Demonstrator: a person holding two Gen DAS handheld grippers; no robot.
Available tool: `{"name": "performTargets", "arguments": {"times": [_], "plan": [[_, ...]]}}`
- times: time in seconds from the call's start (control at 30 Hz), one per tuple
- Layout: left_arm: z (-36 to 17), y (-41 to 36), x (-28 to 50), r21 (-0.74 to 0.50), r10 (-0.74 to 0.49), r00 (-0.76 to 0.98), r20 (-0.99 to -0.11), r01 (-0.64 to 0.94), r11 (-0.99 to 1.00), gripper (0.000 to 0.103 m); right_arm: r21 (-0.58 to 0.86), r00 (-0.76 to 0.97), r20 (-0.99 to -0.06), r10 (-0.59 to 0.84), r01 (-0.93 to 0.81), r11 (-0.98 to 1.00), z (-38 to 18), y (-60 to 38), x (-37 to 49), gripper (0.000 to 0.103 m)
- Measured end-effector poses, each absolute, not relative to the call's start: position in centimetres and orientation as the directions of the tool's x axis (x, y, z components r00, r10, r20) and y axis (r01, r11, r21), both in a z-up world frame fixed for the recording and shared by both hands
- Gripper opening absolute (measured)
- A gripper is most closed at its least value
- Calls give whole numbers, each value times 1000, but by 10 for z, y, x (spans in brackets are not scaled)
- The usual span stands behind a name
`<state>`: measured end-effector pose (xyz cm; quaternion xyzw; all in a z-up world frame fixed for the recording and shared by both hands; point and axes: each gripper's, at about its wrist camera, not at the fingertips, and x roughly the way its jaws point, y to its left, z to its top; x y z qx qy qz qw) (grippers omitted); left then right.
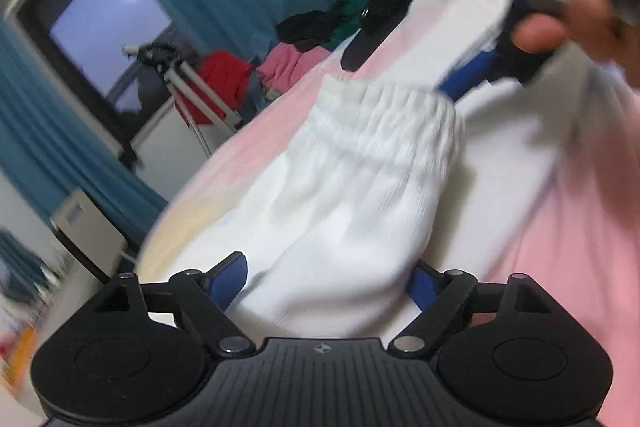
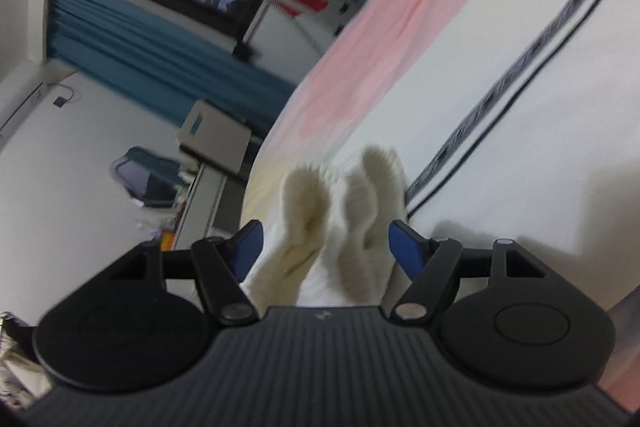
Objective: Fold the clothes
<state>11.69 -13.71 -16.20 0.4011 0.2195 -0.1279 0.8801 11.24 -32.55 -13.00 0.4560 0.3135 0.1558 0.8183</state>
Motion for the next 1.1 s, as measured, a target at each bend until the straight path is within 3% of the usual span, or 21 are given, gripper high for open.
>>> {"name": "performTargets", "arguments": {"times": [0.17, 0.33, 0.6, 0.67, 0.77, 0.87, 1.0, 1.1], "plan": [[-165, -85, 111, 763, 18, 898, -439, 362, 535, 86, 807, 748, -413, 519, 36, 590, -130, -310, 122, 80], [-170, -60, 126, 747, 54, 893, -446, 338, 573, 83, 838, 751, -342, 565, -28, 544, -121, -300, 130, 83], [-159, -33, 130, 573, 12, 822, -570, 387, 723, 66, 657, 666, -546, 508, -36, 753, -130, -264, 180, 83], [-153, -33, 122, 540, 9, 808, -590, 386, 748, 61, 611, 667, -557, 495, -75, 788, -132, -255, 189, 77], [-153, -34, 118, 520, 5, 792, -610, 396, 757, 48, 589, 665, -589, 460, -37, 807, -131, -251, 202, 52], [-152, -38, 110, 530, 5, 796, -606, 399, 748, 39, 647, 697, -522, 492, -52, 760, -122, -257, 208, 28], [-148, -45, 96, 513, -8, 807, -591, 384, 768, 31, 637, 744, -438, 504, -138, 758, -91, -249, 212, 25], [-152, -47, 97, 518, -10, 805, -593, 391, 761, 31, 608, 740, -478, 473, -110, 786, -96, -247, 220, 25]]}}
